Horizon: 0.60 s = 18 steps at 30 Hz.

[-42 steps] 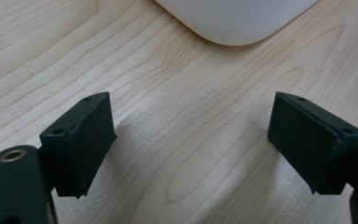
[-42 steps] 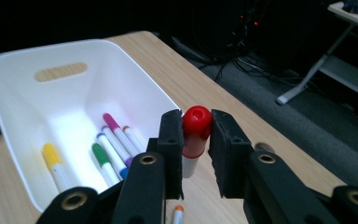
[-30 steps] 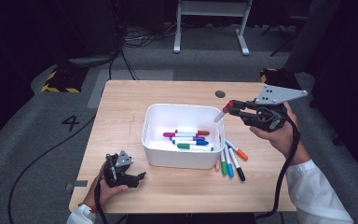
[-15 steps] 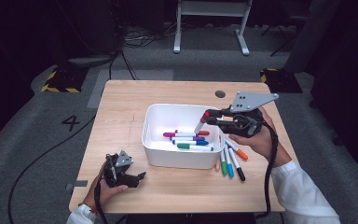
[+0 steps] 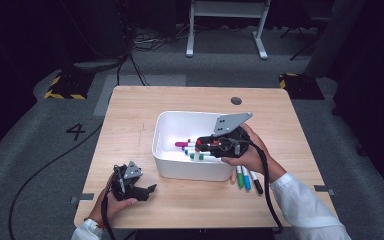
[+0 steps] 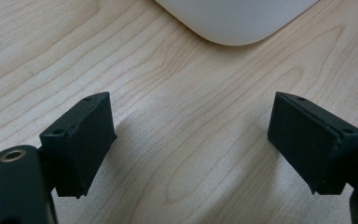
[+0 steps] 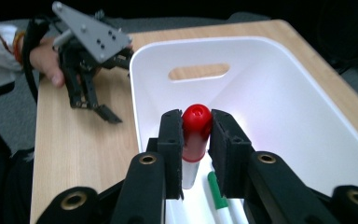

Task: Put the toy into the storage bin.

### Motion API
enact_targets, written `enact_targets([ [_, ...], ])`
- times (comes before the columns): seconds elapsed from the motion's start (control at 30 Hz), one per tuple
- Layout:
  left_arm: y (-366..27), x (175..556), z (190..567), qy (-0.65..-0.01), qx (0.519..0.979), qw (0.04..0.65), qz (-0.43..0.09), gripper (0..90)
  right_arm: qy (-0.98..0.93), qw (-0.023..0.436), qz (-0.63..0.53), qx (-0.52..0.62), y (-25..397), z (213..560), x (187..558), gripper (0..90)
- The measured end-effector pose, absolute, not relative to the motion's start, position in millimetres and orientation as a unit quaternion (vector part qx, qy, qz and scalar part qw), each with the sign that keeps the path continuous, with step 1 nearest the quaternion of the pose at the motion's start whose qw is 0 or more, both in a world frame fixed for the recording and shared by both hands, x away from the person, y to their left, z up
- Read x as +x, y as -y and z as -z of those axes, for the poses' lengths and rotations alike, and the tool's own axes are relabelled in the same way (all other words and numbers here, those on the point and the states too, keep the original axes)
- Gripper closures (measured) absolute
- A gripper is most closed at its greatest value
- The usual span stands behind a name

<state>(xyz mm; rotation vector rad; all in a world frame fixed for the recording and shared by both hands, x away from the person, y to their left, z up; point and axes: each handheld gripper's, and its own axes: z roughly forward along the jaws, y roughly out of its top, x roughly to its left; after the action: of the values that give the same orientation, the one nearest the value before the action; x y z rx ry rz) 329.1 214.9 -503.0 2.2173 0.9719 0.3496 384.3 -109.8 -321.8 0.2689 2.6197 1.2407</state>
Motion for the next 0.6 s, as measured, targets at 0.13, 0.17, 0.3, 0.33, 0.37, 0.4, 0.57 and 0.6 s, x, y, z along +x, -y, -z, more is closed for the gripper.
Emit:
enact_targets([
  [0.13,-215,329,503,-0.373,0.853,0.341,-0.133,14.8,-0.907,0.101,-0.401,0.084,104,336,391,75.3],
  [0.17,-215,329,503,-0.374,0.852,0.341,-0.134,14.8,-0.910,0.096,-0.394,0.084,103,338,392,75.2],
  [0.3,-215,329,503,-0.373,0.853,0.341,-0.133,14.7,-0.924,0.088,-0.365,0.073,95,345,396,75.2],
  [0.33,-215,329,503,-0.374,0.852,0.341,-0.134,14.7,-0.928,0.085,-0.356,0.074,92,347,396,75.2],
  [0.37,-215,329,503,-0.373,0.852,0.341,-0.133,14.8,-0.929,0.084,-0.353,0.074,91,348,397,75.1],
  [0.4,-215,329,503,-0.373,0.853,0.341,-0.133,14.8,-0.929,0.082,-0.351,0.077,90,349,398,75.1],
  [0.57,-215,329,503,-0.374,0.852,0.341,-0.134,14.8,-0.927,0.083,-0.355,0.085,86,353,402,71.8],
  [0.6,-215,329,503,-0.374,0.852,0.341,-0.134,14.8,-0.927,0.085,-0.354,0.087,85,354,402,70.6],
])
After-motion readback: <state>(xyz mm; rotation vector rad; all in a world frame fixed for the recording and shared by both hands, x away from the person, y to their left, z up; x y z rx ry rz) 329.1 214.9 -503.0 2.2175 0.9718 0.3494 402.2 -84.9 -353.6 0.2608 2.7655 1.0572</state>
